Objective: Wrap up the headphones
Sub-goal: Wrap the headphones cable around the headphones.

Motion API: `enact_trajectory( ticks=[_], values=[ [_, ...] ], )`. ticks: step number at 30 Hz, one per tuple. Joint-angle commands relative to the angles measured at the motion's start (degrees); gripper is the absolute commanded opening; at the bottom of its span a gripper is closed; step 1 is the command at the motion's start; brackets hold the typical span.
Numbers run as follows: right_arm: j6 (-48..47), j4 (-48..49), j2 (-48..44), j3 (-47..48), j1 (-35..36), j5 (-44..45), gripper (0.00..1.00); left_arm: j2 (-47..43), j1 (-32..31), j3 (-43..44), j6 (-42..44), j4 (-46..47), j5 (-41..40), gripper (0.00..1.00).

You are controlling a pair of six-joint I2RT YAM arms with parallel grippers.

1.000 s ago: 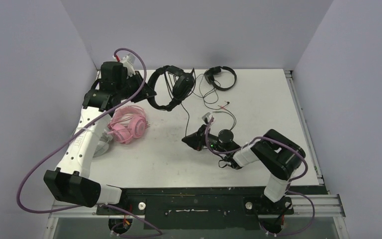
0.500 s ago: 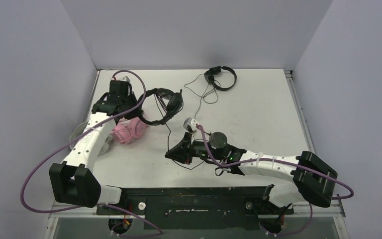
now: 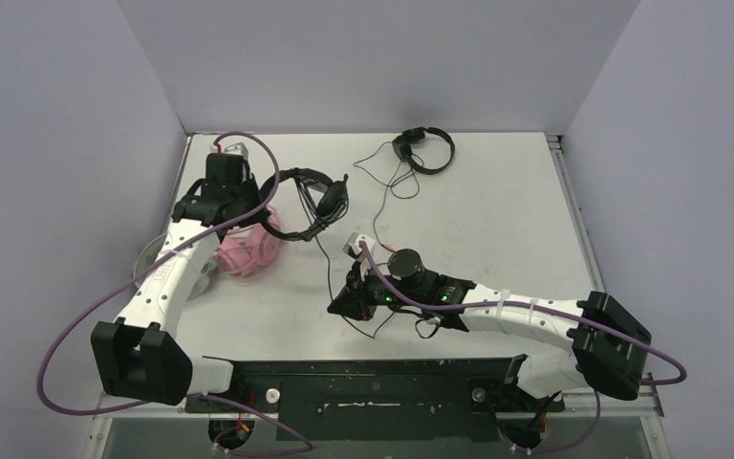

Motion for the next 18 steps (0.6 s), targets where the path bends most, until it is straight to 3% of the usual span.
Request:
enact_trajectory(
  ticks=[1,9,14,18],
  values=[
    [-0.04,-0.26,-3.43,-2.85,-0.20,2.21,0.00,0.48,0.96,5.51,-0.28,3.48,2.63,0.00],
    [-0.41,-4.20,-8.57,-4.15,-0.24,3.17,0.00,0.73,1.39,4.72,-0.85,5.83,3.17,0.00],
    [-2.97,-12.39,-11.41,2.80,-0.35,5.36,0.00,-0.27,0.28,2.59,2.18,5.88,-4.71,0.00],
    [-6.58,-22.97,-8.68,12.27,-1.65,7.27,0.00,-1.81,-5.70,1.55,8.42,6.18,-15.34,0.00]
  ],
)
